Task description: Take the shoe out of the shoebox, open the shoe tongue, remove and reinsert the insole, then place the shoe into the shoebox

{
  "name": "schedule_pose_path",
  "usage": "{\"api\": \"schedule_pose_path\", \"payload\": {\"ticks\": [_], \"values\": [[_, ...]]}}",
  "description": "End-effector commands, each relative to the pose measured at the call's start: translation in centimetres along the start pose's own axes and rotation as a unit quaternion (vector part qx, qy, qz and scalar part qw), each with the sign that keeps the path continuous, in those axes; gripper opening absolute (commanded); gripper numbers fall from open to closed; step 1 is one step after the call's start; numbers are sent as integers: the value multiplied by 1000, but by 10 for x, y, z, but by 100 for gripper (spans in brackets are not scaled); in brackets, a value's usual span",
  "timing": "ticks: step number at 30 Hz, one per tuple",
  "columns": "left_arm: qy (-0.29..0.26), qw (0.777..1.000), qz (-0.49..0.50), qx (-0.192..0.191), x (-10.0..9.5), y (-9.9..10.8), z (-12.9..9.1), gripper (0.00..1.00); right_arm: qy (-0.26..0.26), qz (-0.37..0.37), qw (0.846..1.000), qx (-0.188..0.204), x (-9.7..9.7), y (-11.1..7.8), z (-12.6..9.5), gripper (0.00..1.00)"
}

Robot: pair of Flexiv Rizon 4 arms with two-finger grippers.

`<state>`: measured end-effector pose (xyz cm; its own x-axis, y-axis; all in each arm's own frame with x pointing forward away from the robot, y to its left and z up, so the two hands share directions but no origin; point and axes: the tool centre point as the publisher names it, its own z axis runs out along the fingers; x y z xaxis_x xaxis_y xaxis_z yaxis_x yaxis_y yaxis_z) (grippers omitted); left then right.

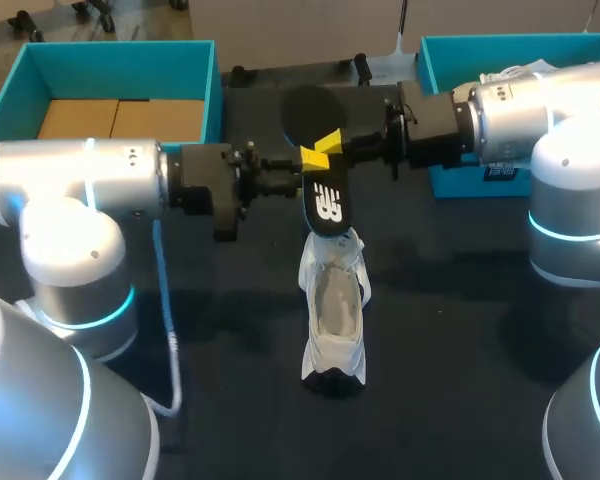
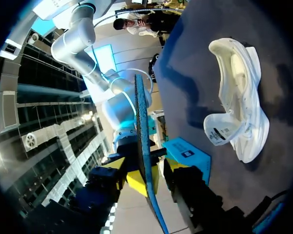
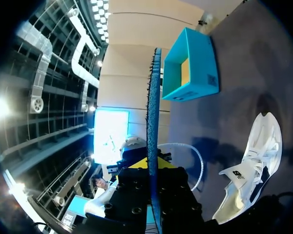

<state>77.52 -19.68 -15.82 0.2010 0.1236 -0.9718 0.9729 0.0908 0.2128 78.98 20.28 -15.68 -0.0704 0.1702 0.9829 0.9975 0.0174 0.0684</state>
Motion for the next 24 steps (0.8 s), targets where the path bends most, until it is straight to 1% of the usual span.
{"api": "schedule_pose_path", "payload": {"ticks": [1, 5, 7, 8, 9, 21, 22, 24], "values": [[41, 999, -11, 17, -4, 1, -43, 100, 6, 3, 1000, -4, -9, -5, -2, 0], [61, 997, -53, 18, -2, 6, -63, 100, 8, 8, 1000, -4, -17, -9, -1, 0], [68, 996, -59, 21, -2, 7, -66, 100, 8, 9, 1000, -4, -18, -9, -1, 0], [96, 993, -54, 41, -4, 10, -71, 100, 7, 10, 1000, -4, -22, -11, 0, 0], [116, 992, -26, 50, -7, 11, -72, 100, 7, 10, 1000, -4, -23, -11, 0, 0], [116, 992, -26, 50, -7, 11, -72, 100, 14, 4, 1000, -21, -37, -29, 1, 0], [115, 992, -35, 46, -10, 15, -74, 100, 15, 3, 1000, -22, -38, -30, 1, 0], [139, 987, -62, 60, -13, 24, -74, 100, 16, 3, 1000, -23, -40, -32, 1, 0]]}}
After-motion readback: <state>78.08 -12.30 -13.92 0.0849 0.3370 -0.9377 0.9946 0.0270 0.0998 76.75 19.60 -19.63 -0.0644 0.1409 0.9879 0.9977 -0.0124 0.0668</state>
